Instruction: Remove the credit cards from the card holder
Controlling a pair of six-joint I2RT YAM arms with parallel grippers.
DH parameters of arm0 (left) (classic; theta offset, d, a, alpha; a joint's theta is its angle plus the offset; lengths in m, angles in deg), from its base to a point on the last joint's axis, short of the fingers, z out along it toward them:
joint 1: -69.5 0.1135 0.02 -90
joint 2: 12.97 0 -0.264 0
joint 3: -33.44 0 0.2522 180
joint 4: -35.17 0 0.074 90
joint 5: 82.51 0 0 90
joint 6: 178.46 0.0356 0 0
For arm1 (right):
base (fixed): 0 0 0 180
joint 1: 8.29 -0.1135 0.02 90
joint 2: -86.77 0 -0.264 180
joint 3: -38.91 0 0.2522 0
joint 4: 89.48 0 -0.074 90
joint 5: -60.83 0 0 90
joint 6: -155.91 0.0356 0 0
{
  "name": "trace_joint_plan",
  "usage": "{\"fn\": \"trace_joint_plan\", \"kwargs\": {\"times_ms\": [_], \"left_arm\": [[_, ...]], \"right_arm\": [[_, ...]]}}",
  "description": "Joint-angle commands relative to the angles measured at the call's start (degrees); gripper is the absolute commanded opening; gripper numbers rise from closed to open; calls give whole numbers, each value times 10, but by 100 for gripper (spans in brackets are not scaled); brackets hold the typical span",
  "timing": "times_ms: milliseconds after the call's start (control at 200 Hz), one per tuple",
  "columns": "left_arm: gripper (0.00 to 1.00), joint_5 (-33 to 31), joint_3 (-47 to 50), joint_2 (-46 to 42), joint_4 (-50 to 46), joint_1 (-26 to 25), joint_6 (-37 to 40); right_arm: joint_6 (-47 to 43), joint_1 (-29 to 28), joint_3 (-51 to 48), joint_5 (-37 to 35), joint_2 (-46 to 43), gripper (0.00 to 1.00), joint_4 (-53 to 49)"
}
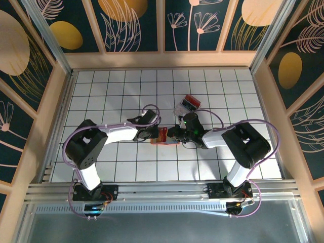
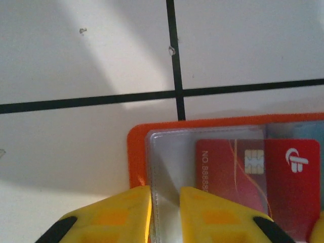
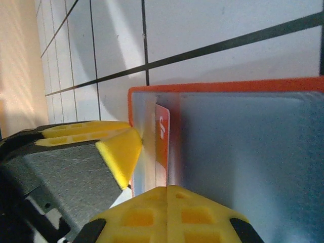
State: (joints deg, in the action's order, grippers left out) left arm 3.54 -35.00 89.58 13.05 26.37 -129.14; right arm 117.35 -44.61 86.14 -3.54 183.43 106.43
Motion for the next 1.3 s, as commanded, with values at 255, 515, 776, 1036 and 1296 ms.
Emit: {"fn": "trace_joint_plan", "kwargs": {"times_ms": [255, 515, 776, 1036, 1296], "left_arm": [[16, 29, 18, 40, -2, 0, -8], [16, 28, 18, 39, -3, 0, -10], [17, -5, 25, 31, -5, 0, -14], [17, -39, 29, 33, 19, 8, 14], [17, -49, 23, 24, 16, 19, 38]], "right_arm": [[39, -7, -1, 47, 38, 12, 136], [23, -17, 18, 29, 47, 17, 107], [-12, -9, 17, -14, -1, 2, 20], [-67, -5, 37, -84, -63, 0, -132], [-122, -4, 77, -160, -130, 0, -268]]}}
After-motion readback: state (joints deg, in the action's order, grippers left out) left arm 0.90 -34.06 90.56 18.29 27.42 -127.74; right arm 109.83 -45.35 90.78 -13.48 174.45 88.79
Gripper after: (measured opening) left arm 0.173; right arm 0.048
